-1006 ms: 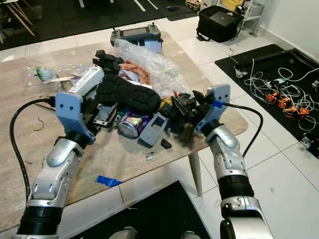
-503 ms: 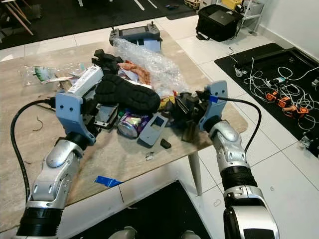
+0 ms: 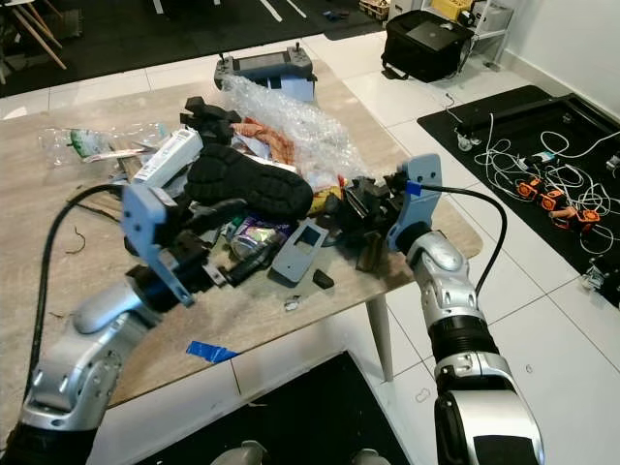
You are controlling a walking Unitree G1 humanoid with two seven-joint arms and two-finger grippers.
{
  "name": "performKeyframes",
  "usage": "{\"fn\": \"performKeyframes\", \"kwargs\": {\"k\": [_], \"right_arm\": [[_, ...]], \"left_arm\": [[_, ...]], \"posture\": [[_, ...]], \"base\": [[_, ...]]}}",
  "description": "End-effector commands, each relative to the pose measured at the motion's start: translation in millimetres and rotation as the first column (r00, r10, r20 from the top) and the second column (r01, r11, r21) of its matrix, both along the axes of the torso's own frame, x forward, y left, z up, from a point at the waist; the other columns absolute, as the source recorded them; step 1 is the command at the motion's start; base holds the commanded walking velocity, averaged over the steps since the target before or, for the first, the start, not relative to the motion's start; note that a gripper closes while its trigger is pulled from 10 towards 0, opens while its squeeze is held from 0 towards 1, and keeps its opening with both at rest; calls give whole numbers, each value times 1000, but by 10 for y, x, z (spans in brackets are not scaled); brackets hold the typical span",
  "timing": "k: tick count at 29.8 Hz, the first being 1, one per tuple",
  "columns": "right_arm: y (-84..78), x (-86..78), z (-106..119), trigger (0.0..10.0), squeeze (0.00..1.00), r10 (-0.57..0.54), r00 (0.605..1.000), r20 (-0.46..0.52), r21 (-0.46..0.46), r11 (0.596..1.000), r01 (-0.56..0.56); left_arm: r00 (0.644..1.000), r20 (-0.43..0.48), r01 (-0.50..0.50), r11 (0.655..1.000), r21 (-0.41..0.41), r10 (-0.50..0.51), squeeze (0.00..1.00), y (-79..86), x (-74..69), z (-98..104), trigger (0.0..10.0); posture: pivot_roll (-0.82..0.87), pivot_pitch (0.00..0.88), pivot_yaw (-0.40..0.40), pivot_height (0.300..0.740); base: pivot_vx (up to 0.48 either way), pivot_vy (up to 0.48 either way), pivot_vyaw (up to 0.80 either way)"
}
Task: Picking trash to rubbish bin
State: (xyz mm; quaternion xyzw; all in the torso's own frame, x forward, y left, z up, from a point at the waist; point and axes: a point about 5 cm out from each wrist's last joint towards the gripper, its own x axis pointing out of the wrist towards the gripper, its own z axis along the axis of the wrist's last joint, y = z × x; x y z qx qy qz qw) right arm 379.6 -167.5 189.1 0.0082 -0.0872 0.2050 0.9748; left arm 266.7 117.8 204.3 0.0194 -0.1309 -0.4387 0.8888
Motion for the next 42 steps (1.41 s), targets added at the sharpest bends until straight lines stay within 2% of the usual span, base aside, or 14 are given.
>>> {"fn": "performKeyframes", "kwargs": {"k": [1, 5, 12, 13, 15, 16, 17, 22, 31, 32, 33, 34, 37, 42], "right_arm": [[12, -11, -182, 10000, 0, -6, 996, -85, -32, 999, 3], [43, 3, -183, 10000, 0, 0, 995, -96, -61, 998, -6], [45, 14, -235, 10000, 0, -3, 990, -141, -93, 996, -11], [36, 12, -261, 7020, 0, -5, 987, -160, -114, 993, -14], [36, 12, -261, 7020, 0, -5, 987, -160, -114, 993, -14], [27, 11, -280, 2824, 0, -5, 985, -175, -125, 992, -17], [15, 12, -287, 0, 0, -8, 983, -185, -134, 991, -17], [22, 20, -241, 0, 0, -7, 985, -172, -132, 991, -16], [132, 45, 41, 0, 0, 38, 994, -103, -51, 998, -44], [156, 46, 96, 0, 0, 49, 995, -91, -26, 998, -52], [191, 51, 175, 0, 0, 70, 994, -85, 52, 997, -65], [191, 51, 175, 0, 0, 70, 994, -85, 52, 997, -65], [251, 50, 310, 0, 0, 122, 990, -71, 175, 979, -108], [284, 28, 445, 0, 0, 174, 984, -48, 245, 957, -158]], "left_arm": [[999, 10, 52, 995, 82, -53, 0, -79, -73, -65, 10000], [998, 33, 41, 992, 117, -45, 0, -134, -49, -111, 10000], [998, 28, 47, 993, 105, -50, 0, -162, -36, -102, 10000], [998, 22, 56, 993, 103, -59, 0, -172, -45, -101, 10000], [998, 22, 56, 993, 103, -59, 0, -172, -45, -101, 10000], [998, 16, 64, 993, 104, -66, 0, -179, -52, -100, 10000], [998, 13, 67, 992, 104, -69, 0, -183, -52, -93, 10000], [998, 19, 61, 992, 108, -64, 0, -180, -43, -90, 10000], [998, 31, 44, 993, 110, -48, 0, -163, 7, -88, 10000], [999, 32, 41, 993, 109, -44, 0, -153, 16, -82, 10000], [999, 32, 37, 993, 109, -40, 0, -136, 28, -72, 10000], [999, 32, 37, 993, 109, -40, 0, -136, 28, -72, 10000], [999, 26, 29, 993, 118, -32, 0, -98, 38, -86, 10000], [1000, 20, 21, 993, 118, -24, 0, -65, 33, -91, 10000]], "posture": [[46, 143, 46, 740], [40, 151, 48, 740], [31, 159, 48, 740], [27, 160, 49, 740], [27, 160, 49, 740], [24, 159, 48, 740], [22, 159, 46, 740], [22, 161, 46, 740], [10, 158, 40, 740], [11, 157, 37, 740], [12, 157, 37, 740], [12, 157, 37, 740], [7, 157, 34, 740], [12, 156, 31, 740]], "base": [[0, 0, 0], [0, 0, 0], [0, 0, 0], [0, 0, 0], [0, 0, 0], [0, 0, 0], [0, 0, 0], [0, 0, 0], [0, 0, 0], [0, 0, 0], [0, 0, 0], [0, 0, 0], [0, 0, 0], [0, 0, 0]]}}
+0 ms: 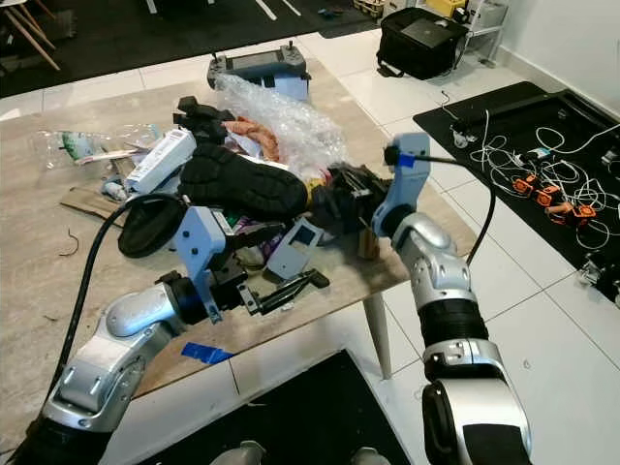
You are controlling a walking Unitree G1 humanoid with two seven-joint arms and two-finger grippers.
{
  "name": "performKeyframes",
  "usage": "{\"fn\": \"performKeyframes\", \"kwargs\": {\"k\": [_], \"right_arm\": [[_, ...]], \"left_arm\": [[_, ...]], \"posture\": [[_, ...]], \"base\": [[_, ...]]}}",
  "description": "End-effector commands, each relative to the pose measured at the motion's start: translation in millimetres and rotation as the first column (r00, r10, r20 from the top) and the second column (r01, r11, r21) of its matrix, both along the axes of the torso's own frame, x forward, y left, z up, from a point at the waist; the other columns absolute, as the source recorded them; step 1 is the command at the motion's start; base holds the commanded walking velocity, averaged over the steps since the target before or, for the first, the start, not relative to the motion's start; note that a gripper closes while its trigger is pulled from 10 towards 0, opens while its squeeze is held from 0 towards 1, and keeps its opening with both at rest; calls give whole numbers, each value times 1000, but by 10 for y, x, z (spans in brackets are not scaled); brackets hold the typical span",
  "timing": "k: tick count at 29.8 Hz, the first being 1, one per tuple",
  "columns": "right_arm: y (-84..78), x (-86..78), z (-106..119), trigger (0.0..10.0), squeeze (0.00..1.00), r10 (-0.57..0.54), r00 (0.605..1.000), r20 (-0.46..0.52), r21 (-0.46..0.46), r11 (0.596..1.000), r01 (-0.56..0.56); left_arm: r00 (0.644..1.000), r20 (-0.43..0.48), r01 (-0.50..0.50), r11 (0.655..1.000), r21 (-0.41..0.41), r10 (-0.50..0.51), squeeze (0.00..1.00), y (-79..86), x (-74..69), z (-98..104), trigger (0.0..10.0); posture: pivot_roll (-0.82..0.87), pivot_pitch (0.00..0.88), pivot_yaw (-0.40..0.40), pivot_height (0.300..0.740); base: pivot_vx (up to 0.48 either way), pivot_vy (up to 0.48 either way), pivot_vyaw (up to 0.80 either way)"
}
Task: Picking trash to rubbish bin
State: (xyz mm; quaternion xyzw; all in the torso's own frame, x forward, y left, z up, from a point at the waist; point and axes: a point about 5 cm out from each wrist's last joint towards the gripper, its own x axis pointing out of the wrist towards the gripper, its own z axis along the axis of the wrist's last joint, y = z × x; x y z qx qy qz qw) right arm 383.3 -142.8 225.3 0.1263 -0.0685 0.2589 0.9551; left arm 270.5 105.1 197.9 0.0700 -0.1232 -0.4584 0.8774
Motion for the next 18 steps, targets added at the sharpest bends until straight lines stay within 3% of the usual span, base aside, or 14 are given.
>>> {"fn": "performKeyframes", "kwargs": {"k": [1, 6, 11, 13, 14, 15, 16, 17, 18], "right_arm": [[36, -9, 83, 0, 0, 31, 999, 14, 31, 999, -32], [55, -38, 209, 0, 0, 105, 994, -13, 151, 983, -102], [143, -123, 233, 0, 0, 218, 974, -65, 169, 964, -205], [193, -183, 212, 0, 0, 236, 970, -63, 58, 971, -233], [205, -210, 189, 2431, 0, 220, 975, -32, -72, 972, -222], [205, -210, 189, 2431, 0, 220, 975, -32, -72, 972, -222], [206, -229, 155, 2941, 0, 195, 981, -6, -212, 958, -192], [193, -239, 124, 2314, 0, 162, 987, 19, -332, 932, -147], [193, -239, 124, 2314, 0, 162, 987, 19, -332, 932, -147]], "left_arm": [[1000, -11, -10, 1000, 16, 10, 0, 62, -5, -27, 10000], [1000, -27, 0, 1000, 16, 1, 0, 70, -12, -37, 10000], [999, -36, 14, 1000, 20, -13, 0, 52, -15, -49, 10000], [999, -38, 25, 999, 24, -24, 0, 39, -23, -51, 10000], [999, -39, 27, 999, 26, -26, 0, 37, -25, -52, 10000], [999, -39, 27, 999, 26, -26, 0, 37, -25, -52, 10000], [999, -40, 30, 999, 29, -28, 0, 37, -28, -55, 10000], [998, -44, 35, 999, 33, -33, 0, 36, -35, -61, 10000], [998, -44, 35, 999, 33, -33, 0, 36, -35, -61, 10000]], "posture": [[12, 156, 31, 740], [9, 157, 31, 740], [1, 154, 24, 740], [1, 154, 24, 740], [4, 158, 24, 740], [4, 158, 24, 740], [4, 158, 24, 740], [4, 158, 24, 740], [4, 158, 24, 740]], "base": [[0, 0, 0], [0, 0, 0], [0, 0, 0], [0, 0, 0], [0, 0, 0], [0, 0, 0], [0, 0, 0], [0, 0, 0], [0, 0, 0]]}}
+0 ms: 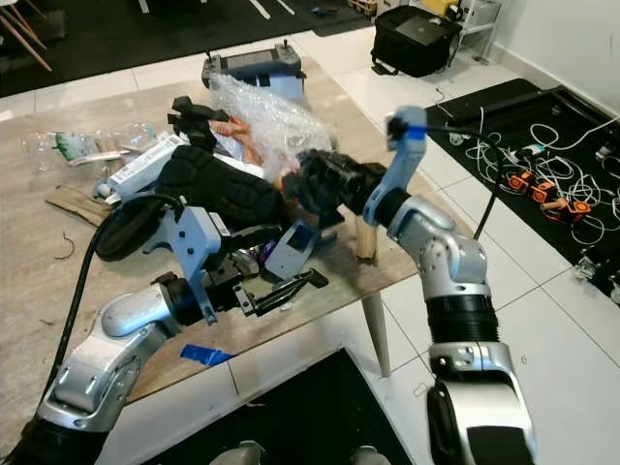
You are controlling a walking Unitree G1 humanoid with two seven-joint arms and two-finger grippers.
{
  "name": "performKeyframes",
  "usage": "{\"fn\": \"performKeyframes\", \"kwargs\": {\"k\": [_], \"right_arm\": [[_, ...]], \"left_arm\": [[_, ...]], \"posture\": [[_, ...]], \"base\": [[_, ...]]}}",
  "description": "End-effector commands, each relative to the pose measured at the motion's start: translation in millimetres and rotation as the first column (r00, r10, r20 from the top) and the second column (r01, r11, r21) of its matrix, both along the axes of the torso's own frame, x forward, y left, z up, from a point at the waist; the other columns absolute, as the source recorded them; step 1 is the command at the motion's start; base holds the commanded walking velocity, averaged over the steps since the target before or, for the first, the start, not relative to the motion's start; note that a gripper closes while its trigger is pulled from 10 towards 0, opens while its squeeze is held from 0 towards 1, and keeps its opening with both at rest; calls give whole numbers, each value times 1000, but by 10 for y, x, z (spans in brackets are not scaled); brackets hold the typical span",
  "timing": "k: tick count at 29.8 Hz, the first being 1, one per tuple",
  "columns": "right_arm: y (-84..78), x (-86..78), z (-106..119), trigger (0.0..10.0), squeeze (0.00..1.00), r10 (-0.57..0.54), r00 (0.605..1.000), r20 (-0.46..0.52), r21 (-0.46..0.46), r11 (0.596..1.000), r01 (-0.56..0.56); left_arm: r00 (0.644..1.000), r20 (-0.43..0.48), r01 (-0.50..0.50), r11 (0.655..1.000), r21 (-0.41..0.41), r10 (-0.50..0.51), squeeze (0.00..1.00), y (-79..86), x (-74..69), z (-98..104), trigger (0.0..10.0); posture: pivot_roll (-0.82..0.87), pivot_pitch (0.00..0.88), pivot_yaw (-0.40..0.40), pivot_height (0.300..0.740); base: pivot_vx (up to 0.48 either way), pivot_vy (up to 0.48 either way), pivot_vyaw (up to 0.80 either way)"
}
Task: Picking trash to rubbish bin
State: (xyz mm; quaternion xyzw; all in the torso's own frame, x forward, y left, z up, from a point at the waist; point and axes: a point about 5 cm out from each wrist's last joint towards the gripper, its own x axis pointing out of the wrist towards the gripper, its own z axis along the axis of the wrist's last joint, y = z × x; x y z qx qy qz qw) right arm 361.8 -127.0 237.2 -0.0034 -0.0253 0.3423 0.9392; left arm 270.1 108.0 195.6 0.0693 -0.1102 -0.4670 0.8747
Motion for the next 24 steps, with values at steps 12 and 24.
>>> {"fn": "performKeyframes", "kwargs": {"k": [12, 24], "right_arm": [[-249, -171, -161, 4000, 0, -196, 979, 54, -389, 899, 201], [-281, -530, 580, 10000, 0, -311, 858, 410, 93, 950, 299]], "left_arm": [[999, -34, 40, 999, 18, -39, 0, -28, -56, -53, 10000], [986, -16, -169, 984, -48, 168, 0, 118, 123, -1, 10000]], "posture": [[-3, 165, 27, 740], [0, 176, 25, 740]], "base": [[0, 0, 0], [0, 0, 0]]}}
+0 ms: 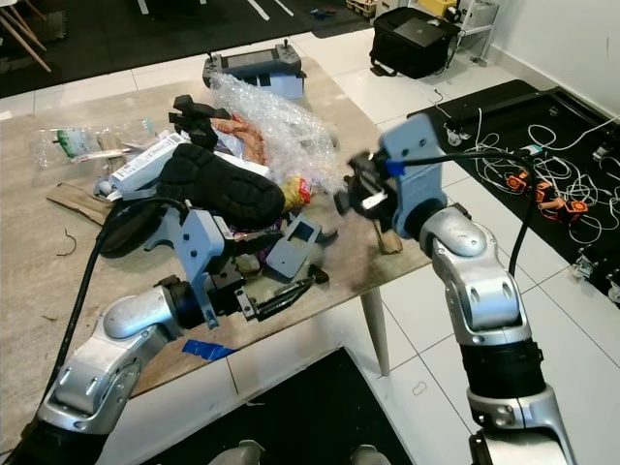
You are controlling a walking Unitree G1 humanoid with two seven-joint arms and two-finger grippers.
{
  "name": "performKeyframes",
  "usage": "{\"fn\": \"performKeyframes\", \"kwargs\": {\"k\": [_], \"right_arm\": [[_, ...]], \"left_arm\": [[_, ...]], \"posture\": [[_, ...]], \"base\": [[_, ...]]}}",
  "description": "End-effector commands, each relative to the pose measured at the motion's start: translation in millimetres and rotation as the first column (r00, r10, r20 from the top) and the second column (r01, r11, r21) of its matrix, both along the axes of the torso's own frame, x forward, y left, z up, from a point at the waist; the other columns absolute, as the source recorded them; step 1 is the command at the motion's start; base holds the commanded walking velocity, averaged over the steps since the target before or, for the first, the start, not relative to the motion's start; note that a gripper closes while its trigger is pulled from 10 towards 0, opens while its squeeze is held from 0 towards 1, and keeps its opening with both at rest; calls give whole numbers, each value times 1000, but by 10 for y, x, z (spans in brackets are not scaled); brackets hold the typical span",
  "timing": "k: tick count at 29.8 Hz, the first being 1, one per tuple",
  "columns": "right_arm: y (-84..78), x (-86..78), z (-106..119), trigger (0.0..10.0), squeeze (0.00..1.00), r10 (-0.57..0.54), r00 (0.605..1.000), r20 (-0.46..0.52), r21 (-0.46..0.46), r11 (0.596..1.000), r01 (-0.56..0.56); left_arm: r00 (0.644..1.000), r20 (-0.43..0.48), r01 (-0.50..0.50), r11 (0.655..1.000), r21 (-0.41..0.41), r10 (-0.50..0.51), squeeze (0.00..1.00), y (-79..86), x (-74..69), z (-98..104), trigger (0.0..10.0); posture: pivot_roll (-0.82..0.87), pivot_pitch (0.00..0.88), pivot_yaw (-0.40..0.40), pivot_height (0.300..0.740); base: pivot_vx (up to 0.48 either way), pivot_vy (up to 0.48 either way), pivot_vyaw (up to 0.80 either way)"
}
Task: Picking trash to rubbish bin
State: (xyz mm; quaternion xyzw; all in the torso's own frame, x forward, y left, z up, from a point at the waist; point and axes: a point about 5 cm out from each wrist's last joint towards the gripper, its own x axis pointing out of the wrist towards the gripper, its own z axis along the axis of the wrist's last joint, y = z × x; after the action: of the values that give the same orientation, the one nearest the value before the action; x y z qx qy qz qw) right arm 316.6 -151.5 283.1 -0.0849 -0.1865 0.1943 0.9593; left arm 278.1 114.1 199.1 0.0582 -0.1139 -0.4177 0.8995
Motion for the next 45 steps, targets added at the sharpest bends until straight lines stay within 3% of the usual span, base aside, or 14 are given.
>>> {"fn": "performKeyframes", "kwargs": {"k": [1, 2, 3, 4, 6, 8, 10, 12, 13, 18, 20, 24, 34, 45], "right_arm": [[-38, -90, 150, 10000, 0, -21, 994, 109, 87, 996, 12], [-28, -105, 163, 10000, 0, -21, 991, 129, 91, 996, 10], [-28, -105, 163, 10000, 0, -21, 991, 129, 91, 996, 10], [-14, -105, 143, 10000, 0, -34, 989, 141, 85, 996, 22], [2, -94, 46, 10000, 0, -60, 990, 130, 76, 996, 51], [-28, -75, -55, 10000, 0, -102, 991, 90, 86, 992, 94], [-62, -69, -159, 10000, 0, -145, 987, 70, 56, 988, 141], [-62, -69, -159, 10000, 0, -145, 987, 70, 56, 988, 141], [-122, -67, -299, 10000, 0, -208, 975, 84, -11, 978, 210], [-327, -52, -408, 10000, 0, -329, 942, 69, 83, 943, 323], [-327, -52, -408, 10000, 0, -329, 942, 69, 83, 943, 323], [-354, -122, -475, 10000, 0, -324, 945, 46, 92, 943, 319], [-303, -228, -698, 10000, 0, -308, 950, -40, 115, 943, 311], [-182, -173, -766, 10000, 0, -283, 958, -51, 129, 949, 288]], "left_arm": [[990, 4, -141, 990, -21, 141, 0, 115, 98, -30, 10000], [965, 34, -256, 965, -54, 258, 0, 204, 173, 5, 10000], [965, 34, -256, 965, -54, 258, 0, 204, 173, 5, 10000], [898, 35, -429, 891, -148, 438, 0, 369, 270, 77, 10000], [773, -53, -614, 725, -310, 632, 0, 639, 339, 146, 10000], [728, -50, -657, 676, -334, 684, 0, 744, 323, 165, 10000], [707, -35, -676, 662, -323, 706, 0, 814, 304, 163, 10000], [707, -35, -676, 662, -323, 706, 0, 814, 304, 163, 10000], [711, -11, -682, 684, -259, 704, 0, 893, 282, 126, 10000], [774, -17, -623, 757, -196, 633, 0, 863, 227, 48, 10000], [774, -17, -623, 757, -196, 633, 0, 863, 227, 48, 10000], [845, -25, -532, 834, -147, 535, 0, 737, 126, -52, 10000], [830, -24, -554, 817, -158, 558, 0, 620, 104, -120, 10000], [822, 4, -563, 814, -145, 569, 0, 504, 227, -62, 10000]], "posture": [[-3, 177, 26, 740], [-3, 176, 25, 740], [-3, 176, 25, 740], [-1, 175, 25, 740], [0, 172, 24, 740], [0, 171, 23, 740], [1, 173, 20, 740], [1, 173, 20, 740], [11, 166, 20, 740], [15, 158, 23, 740], [15, 158, 23, 740], [3, 135, 28, 740], [-1, 107, 19, 740], [11, 107, 18, 740]], "base": [[0, 0, 0], [0, 0, 0], [0, 0, 0], [0, 0, 0], [0, 0, 0], [0, 0, 0], [0, 0, 0], [0, 0, 0], [0, 0, 0], [0, 0, 0], [0, 0, 0], [0, 0, 0], [0, 0, 0], [0, 0, -739]]}}
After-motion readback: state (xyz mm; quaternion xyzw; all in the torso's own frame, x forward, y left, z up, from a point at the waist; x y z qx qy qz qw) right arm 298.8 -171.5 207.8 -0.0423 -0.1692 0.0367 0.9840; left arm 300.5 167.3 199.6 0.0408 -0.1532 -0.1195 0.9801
